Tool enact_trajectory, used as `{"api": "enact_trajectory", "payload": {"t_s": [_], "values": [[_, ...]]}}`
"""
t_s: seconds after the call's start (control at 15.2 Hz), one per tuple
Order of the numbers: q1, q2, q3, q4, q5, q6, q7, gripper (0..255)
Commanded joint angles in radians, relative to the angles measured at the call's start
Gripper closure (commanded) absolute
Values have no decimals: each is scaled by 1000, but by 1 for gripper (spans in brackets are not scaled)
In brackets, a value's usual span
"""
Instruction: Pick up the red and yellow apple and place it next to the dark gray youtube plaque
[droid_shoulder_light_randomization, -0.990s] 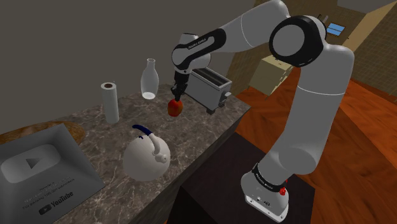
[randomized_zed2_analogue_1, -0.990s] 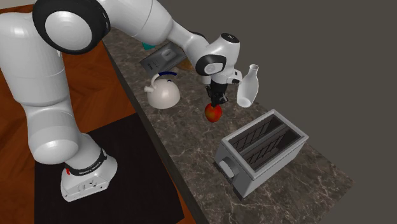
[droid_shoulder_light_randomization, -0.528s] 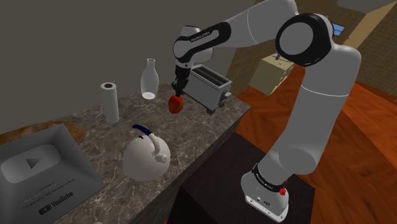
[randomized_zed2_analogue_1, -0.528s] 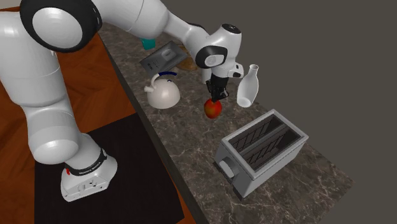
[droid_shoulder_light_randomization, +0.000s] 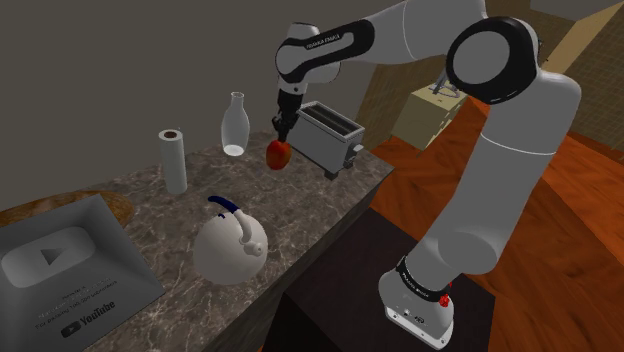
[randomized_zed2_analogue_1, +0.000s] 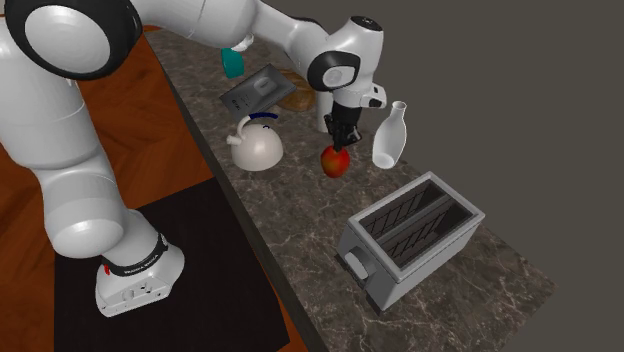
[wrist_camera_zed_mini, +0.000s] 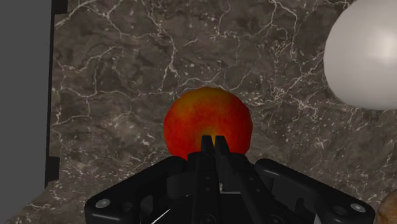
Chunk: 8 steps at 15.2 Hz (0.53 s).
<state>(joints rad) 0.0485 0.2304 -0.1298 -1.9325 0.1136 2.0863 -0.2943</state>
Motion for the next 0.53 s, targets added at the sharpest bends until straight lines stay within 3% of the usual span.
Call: {"api": "enact_trajectory", "payload": {"t_s": [0.0, 0.46], "values": [[0, -9, -1, 16, -3, -25, 3, 255], [1, -44, -3, 66, -12, -109, 13, 255]]}}
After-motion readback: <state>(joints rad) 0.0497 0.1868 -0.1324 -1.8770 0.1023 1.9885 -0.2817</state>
